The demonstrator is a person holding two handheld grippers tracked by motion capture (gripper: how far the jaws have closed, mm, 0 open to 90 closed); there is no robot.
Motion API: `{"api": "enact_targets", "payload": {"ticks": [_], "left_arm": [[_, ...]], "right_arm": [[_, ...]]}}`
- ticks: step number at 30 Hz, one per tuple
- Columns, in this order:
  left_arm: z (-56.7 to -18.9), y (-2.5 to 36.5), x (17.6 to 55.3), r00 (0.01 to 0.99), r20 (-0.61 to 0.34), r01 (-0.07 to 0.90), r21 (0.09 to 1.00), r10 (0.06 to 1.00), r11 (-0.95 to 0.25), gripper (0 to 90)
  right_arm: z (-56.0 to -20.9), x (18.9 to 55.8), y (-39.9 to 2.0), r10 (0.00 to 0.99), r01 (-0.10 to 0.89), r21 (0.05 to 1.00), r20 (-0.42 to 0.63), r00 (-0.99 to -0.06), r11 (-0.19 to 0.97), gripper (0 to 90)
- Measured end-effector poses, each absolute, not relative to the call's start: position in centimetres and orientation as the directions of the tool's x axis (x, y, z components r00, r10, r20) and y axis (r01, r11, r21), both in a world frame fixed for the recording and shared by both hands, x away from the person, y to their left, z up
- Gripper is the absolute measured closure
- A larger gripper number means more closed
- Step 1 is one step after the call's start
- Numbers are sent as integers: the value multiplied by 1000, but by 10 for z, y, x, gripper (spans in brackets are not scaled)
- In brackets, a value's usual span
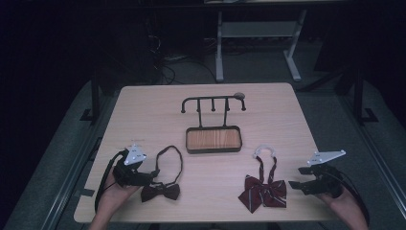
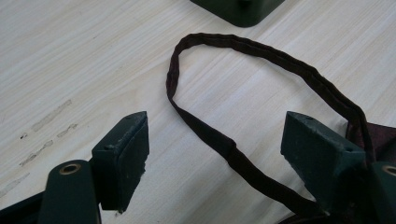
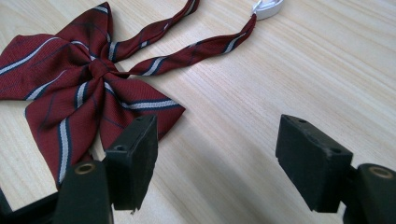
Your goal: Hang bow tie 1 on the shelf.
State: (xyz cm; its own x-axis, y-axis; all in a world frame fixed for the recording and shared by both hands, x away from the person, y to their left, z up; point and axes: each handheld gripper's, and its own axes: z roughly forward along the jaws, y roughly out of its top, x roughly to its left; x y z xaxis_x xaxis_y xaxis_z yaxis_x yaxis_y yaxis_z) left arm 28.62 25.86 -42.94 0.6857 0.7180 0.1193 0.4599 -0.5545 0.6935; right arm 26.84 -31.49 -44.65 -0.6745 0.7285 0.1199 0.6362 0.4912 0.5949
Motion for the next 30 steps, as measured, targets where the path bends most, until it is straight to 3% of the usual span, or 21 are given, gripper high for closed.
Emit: {"api": "enact_targets", "payload": {"ticks": [30], "left_arm": [[-426,261,284,685,133,447,699,717,-558,238]], "right_arm": [[-410,280,-276,670,603,553,106,-735,575,278]]}}
